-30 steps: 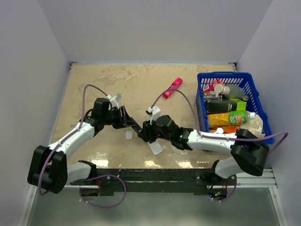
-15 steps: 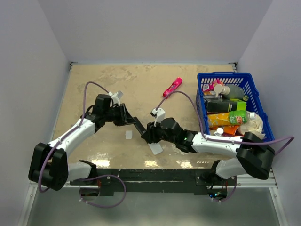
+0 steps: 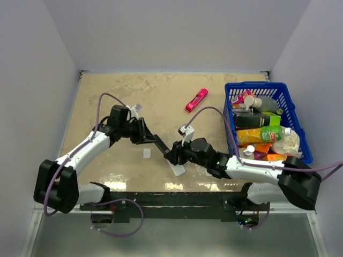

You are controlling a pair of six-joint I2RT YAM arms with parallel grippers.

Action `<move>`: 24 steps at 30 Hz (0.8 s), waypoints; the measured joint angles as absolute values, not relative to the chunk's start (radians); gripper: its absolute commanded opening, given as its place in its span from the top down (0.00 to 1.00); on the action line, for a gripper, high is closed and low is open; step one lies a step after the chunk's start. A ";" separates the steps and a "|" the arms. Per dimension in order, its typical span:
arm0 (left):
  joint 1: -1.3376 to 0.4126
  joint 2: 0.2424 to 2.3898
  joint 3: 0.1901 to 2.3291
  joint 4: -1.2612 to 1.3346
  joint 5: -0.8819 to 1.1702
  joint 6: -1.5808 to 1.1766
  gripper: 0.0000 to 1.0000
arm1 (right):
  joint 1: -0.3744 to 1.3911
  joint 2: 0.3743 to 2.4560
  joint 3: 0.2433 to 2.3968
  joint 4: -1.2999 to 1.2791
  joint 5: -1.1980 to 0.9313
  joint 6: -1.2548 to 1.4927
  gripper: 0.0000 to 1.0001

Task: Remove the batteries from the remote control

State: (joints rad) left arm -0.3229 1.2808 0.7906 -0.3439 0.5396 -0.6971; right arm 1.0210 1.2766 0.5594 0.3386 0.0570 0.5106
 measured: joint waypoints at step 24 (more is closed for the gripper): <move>-0.311 1.167 0.752 -0.303 0.497 -0.617 0.27 | 1.021 1.230 0.545 0.281 0.067 0.525 0.91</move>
State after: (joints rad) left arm -0.3115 1.1671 0.7525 -0.3031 0.4969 -0.6167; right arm 1.0206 1.2301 0.5449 0.2810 0.0669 0.5251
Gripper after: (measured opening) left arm 0.746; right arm 0.427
